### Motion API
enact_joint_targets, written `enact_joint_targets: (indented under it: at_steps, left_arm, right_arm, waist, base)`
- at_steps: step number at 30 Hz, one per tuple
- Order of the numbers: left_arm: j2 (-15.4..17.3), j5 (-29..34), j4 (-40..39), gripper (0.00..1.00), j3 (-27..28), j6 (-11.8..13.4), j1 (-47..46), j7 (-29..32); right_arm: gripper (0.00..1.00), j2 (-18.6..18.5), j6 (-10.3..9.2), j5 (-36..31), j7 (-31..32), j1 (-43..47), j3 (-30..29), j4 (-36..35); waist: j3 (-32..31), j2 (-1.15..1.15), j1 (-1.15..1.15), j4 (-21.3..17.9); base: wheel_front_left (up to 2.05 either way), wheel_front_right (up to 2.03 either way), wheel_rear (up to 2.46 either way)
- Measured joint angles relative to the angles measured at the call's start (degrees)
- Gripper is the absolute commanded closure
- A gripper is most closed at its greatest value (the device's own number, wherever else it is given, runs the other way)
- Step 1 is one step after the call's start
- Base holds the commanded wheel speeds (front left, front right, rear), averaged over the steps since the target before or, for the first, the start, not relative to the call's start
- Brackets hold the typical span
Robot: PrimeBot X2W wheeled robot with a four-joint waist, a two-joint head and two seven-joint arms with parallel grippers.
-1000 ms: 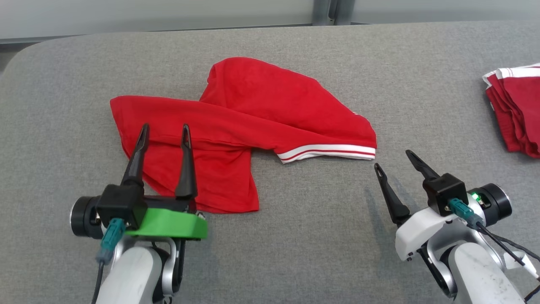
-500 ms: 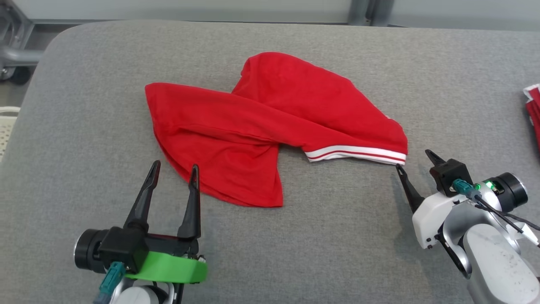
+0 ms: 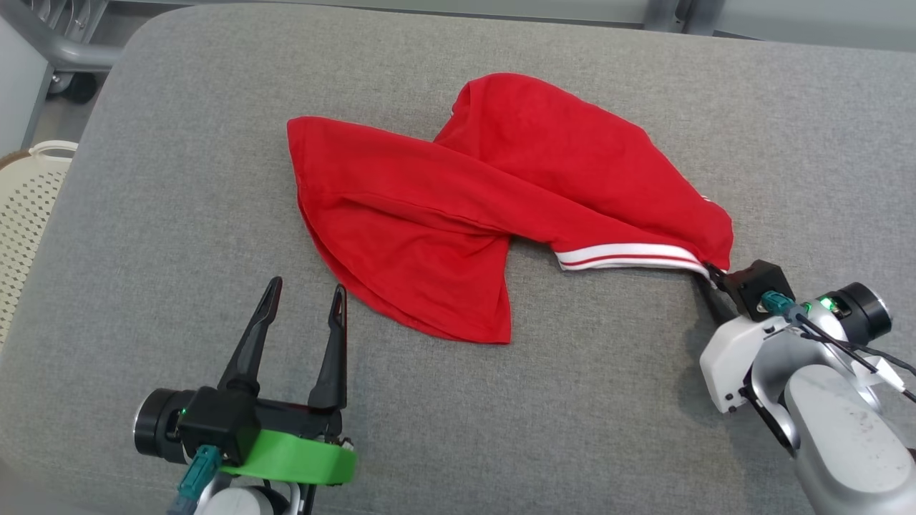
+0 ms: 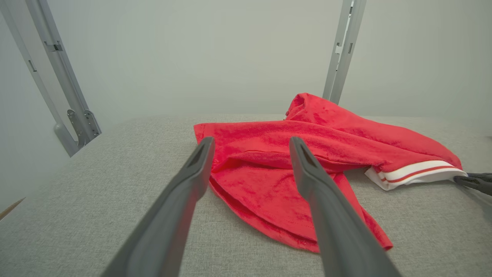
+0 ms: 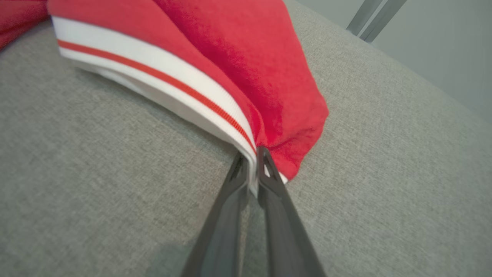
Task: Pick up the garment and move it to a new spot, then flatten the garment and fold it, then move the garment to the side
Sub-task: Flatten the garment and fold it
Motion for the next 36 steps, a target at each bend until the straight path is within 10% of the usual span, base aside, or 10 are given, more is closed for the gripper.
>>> enact_joint_targets:
  at_steps: [8,24,36]
  left_arm:
    - [-0.7,1.2,0.3,0.00,2.2,-0.8,1.1,0.0]
    - [-1.6,2.5,0.5,0.00,4.0,-2.2,1.6,0.0]
    - [-2.1,2.4,0.9,0.00,2.6,-2.7,-0.1,0.0]
  right_arm:
    - [1.00,-2.8,0.00,1.8,5.5,5.8,-0.3,-13.9]
    - [1.00,-10.1,-0.01,14.8,38.0,24.4,-5.2,-59.0]
    - [1.00,-17.1,-0.03,27.7,48.4,8.1,-5.4,-40.9]
  waist:
    - [-1.5,0.00,0.00,-0.5]
    - [-2.4,0.00,0.00,-1.6]
    - [-0.4,0.00,0.00,1.3]
  base:
    - [0.00,0.00,0.00]
    - [0.00,0.00,0.00]
    - [0.00,0.00,0.00]
